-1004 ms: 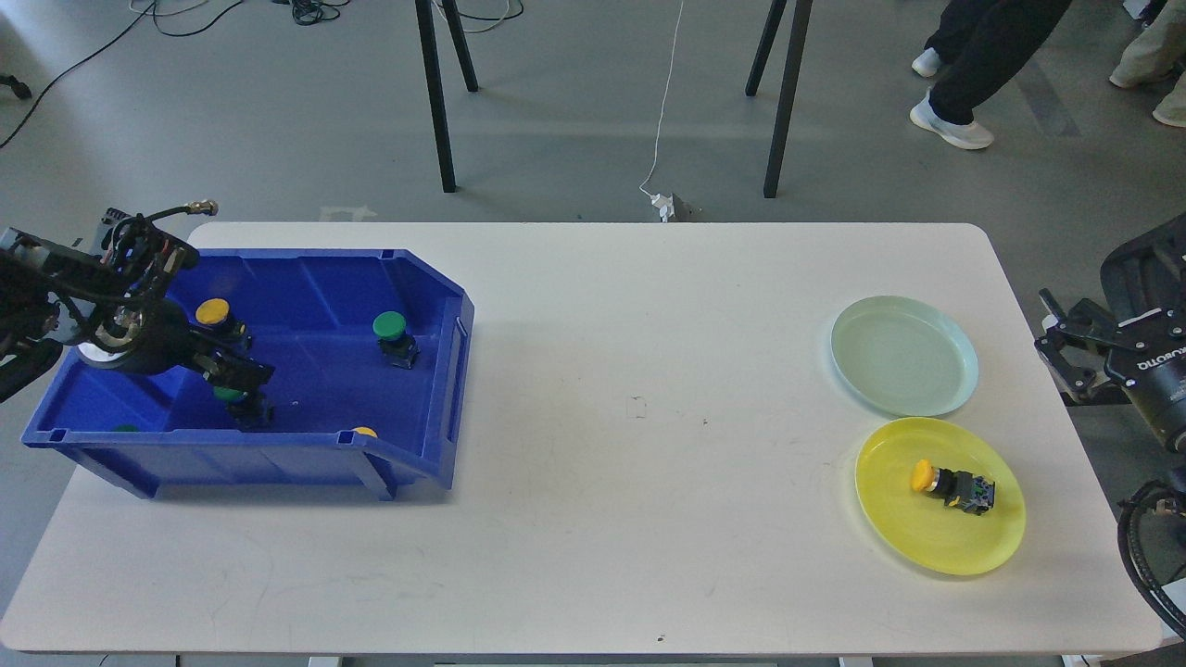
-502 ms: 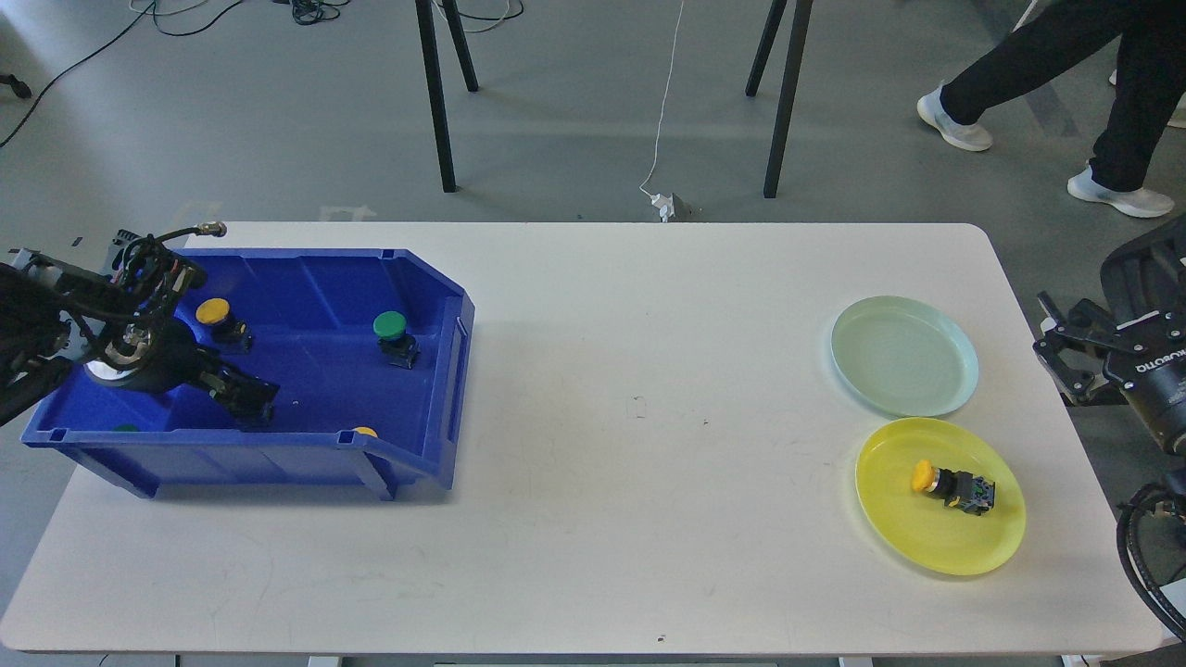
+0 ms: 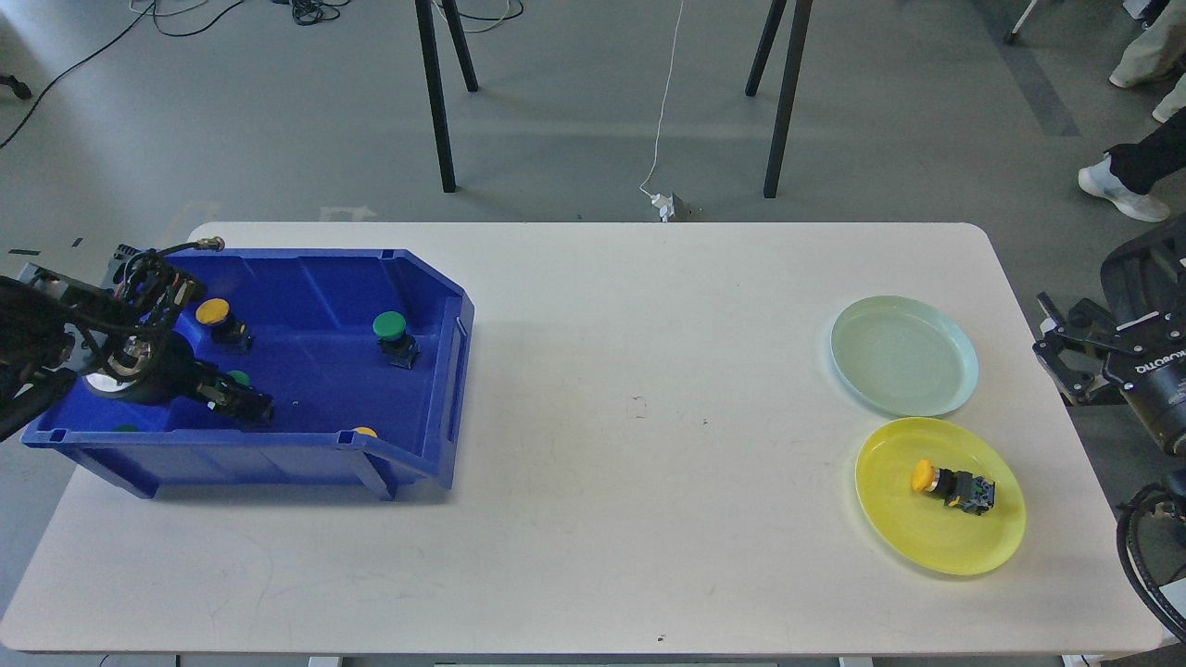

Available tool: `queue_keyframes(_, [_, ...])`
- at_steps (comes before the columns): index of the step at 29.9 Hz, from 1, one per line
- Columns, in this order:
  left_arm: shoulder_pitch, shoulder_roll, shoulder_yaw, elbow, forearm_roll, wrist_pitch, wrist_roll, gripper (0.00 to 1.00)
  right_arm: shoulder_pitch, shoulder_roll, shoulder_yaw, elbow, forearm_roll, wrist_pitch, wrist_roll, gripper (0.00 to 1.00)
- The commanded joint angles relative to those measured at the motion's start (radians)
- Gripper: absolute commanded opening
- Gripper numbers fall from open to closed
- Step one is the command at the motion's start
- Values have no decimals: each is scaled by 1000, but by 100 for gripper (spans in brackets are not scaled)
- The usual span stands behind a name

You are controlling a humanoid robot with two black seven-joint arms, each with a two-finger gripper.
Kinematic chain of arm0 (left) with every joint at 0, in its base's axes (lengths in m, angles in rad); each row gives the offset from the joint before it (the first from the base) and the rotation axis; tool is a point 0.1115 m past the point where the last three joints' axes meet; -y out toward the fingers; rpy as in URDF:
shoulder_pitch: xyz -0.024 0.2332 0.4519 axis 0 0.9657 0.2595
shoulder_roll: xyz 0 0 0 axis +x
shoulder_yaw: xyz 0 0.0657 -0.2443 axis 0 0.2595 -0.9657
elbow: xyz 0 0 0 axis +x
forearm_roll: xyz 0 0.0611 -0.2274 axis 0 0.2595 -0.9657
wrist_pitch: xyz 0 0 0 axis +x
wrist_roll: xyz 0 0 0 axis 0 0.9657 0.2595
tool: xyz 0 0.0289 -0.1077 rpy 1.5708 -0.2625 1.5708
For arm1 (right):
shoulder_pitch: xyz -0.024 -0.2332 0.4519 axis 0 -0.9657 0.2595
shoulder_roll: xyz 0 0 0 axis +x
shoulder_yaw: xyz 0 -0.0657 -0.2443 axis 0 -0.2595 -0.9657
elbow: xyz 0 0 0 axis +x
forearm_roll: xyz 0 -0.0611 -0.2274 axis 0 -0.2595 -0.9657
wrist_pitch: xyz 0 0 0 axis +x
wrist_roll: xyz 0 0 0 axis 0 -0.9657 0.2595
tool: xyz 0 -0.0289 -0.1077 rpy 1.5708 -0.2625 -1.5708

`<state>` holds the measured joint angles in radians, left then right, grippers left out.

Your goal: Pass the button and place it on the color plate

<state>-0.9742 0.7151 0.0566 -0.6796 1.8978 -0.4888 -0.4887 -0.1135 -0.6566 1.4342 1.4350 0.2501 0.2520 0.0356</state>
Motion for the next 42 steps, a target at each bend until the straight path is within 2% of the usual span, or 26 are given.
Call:
queue_keyframes(1, [0, -2, 0, 0, 1, 0, 0, 69, -2, -1, 0, 1, 0, 0, 0, 97])
queue_keyframes(5, [0, -2, 0, 3, 3, 0, 0, 60, -5, -1, 2, 1, 1, 0, 0, 97])
queue_keyframes(12, [-3, 3, 0, 0, 4, 0, 0, 15, -14, -1, 2, 1, 1, 0, 1, 97])
queue_keyframes(13, [-8, 3, -1, -6, 4, 0, 0, 13, -15, -1, 2, 1, 1, 0, 1, 97])
queue_keyframes(18, [-52, 24, -14, -41, -2, 0, 0, 11, -14, 0, 0, 1, 0, -2, 1, 97])
queue_keyframes(20, [-95, 67, -33, -101, -17, 0, 0, 11, -14, 0, 0, 1, 0, -2, 1, 97])
queue_keyframes(22, [-145, 157, -82, -213, -81, 0, 0, 11, -12, -6, -1, 4, -8, -2, 1, 97])
queue_keyframes(25, [-190, 276, -212, -386, -303, 0, 0, 11, -2, -18, -26, 15, -63, -2, 3, 97])
queue_keyframes(28, [-170, 293, -371, -498, -697, 0, 0, 12, 37, -11, -57, 15, -306, -8, 1, 97])
queue_keyframes(30, [-143, 249, -376, -529, -863, 0, 0, 12, 72, -1, -93, 36, -472, -14, 1, 97])
queue_keyframes(32, [-107, 151, -376, -523, -936, 0, 0, 12, 112, 14, -162, 79, -578, -31, 4, 97])
queue_keyframes(37, [17, -64, -383, -459, -944, 0, 0, 12, 331, 5, -407, 84, -598, -50, 12, 97])
queue_keyframes(42, [42, -129, -385, -405, -950, 0, 0, 12, 566, 26, -639, 30, -575, -51, 14, 97])
